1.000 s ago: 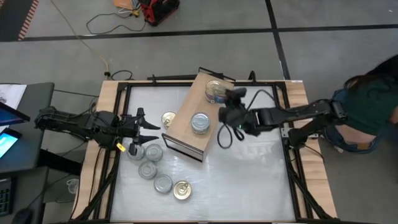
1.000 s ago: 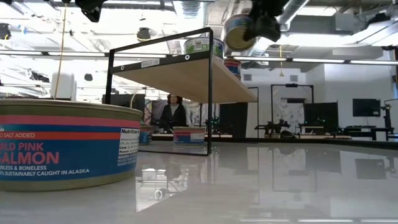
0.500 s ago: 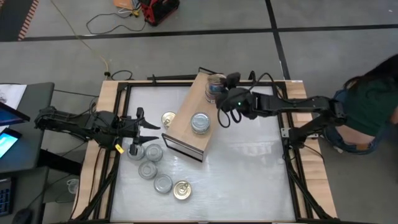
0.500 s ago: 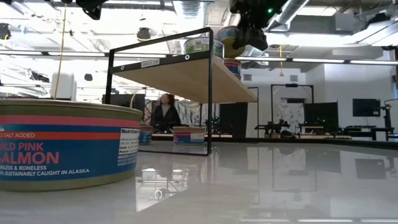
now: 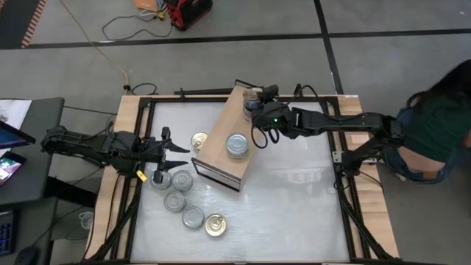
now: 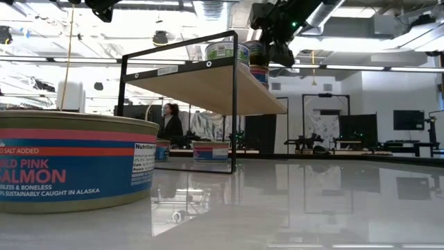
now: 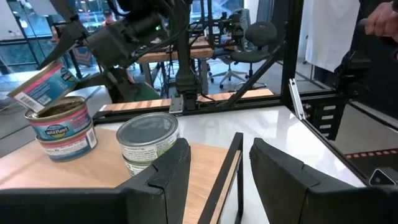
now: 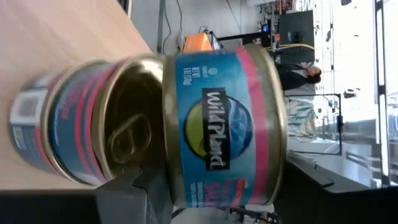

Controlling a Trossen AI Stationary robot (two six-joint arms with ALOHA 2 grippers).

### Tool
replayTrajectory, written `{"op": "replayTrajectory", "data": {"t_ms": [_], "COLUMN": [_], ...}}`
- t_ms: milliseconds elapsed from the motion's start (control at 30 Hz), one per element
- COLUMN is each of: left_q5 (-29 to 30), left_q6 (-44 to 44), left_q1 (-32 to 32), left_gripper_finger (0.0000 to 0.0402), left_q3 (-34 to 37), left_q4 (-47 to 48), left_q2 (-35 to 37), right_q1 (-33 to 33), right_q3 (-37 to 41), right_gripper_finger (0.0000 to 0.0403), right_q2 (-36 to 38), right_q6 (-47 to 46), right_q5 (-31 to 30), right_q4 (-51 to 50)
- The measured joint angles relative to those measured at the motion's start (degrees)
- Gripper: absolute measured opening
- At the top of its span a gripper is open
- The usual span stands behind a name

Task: Stack canned seafood by type on shelf
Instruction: Stack the blue tuna can on top of the other blue tuna can

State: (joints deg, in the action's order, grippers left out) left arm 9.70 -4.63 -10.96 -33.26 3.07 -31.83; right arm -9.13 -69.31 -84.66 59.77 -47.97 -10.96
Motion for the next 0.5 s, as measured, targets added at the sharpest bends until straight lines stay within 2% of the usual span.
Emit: {"op": "replayTrajectory", "data": {"t_ms": [267,500], "left_q5": [-0.01,0.54], "left_q6": [1.41,1.25], "left_q1": [0.0,0.0], "left_gripper_finger": [0.016,0.016], "left_q3": [0.0,0.0], "left_q4": [-0.02,-1.22], "left_q2": [0.0,0.0], "right_q1": [0.44,-0.04], "right_q3": [-7.0,-7.55], "right_gripper_finger": [0.024,0.024], "right_q2": [-0.03,-0.03], "right_q6": [-7.63,-10.3], "right_q5": [6.11,11.97], "right_q4": [-13.72,-16.81]}}
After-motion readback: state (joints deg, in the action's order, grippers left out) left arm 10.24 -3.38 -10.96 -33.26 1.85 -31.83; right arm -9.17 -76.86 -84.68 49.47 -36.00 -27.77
